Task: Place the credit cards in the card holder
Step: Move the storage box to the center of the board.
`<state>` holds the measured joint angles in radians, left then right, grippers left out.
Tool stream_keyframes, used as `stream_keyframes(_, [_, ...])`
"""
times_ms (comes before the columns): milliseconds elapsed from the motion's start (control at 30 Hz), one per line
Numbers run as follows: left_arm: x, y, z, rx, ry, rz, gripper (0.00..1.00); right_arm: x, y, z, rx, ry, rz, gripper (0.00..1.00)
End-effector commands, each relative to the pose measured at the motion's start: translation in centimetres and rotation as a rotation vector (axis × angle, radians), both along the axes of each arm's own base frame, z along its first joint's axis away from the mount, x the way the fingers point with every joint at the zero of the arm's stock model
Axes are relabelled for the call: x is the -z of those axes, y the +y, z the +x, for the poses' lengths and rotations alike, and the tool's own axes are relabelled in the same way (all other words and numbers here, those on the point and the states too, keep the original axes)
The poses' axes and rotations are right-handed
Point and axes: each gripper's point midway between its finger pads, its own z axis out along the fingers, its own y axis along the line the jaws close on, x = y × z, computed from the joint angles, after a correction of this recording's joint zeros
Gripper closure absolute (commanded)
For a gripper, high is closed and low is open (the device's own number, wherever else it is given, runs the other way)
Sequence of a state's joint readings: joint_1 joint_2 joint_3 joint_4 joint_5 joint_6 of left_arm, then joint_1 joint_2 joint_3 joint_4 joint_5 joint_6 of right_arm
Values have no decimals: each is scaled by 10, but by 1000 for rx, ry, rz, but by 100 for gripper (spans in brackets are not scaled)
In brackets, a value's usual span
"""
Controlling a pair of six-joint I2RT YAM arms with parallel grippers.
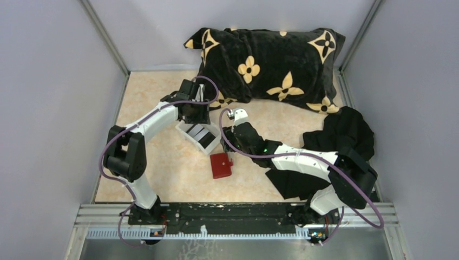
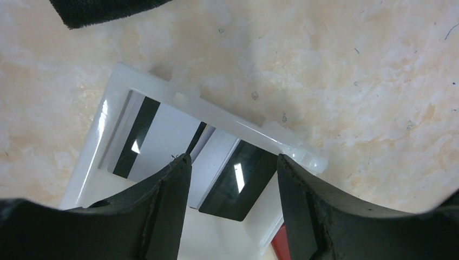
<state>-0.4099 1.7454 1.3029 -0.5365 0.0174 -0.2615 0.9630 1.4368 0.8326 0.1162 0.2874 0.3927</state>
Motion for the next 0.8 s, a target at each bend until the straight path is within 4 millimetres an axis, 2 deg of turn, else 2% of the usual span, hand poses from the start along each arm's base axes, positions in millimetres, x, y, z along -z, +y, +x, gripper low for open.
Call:
stream_keyframes(0, [16, 5, -4, -2, 98, -18, 34, -18, 6, 13, 18, -43, 55, 43])
stream_keyframes(233, [32, 6, -7, -1, 167, -30, 34, -14, 4, 13, 19, -35, 52, 43])
stream_keyframes(567, [9, 8, -16, -1, 126, -58, 34, -8, 6, 16, 16, -26, 44, 43])
stream_keyframes(767, [23, 8, -25, 13, 179, -47, 34, -7, 6, 15, 17, -23, 42, 43])
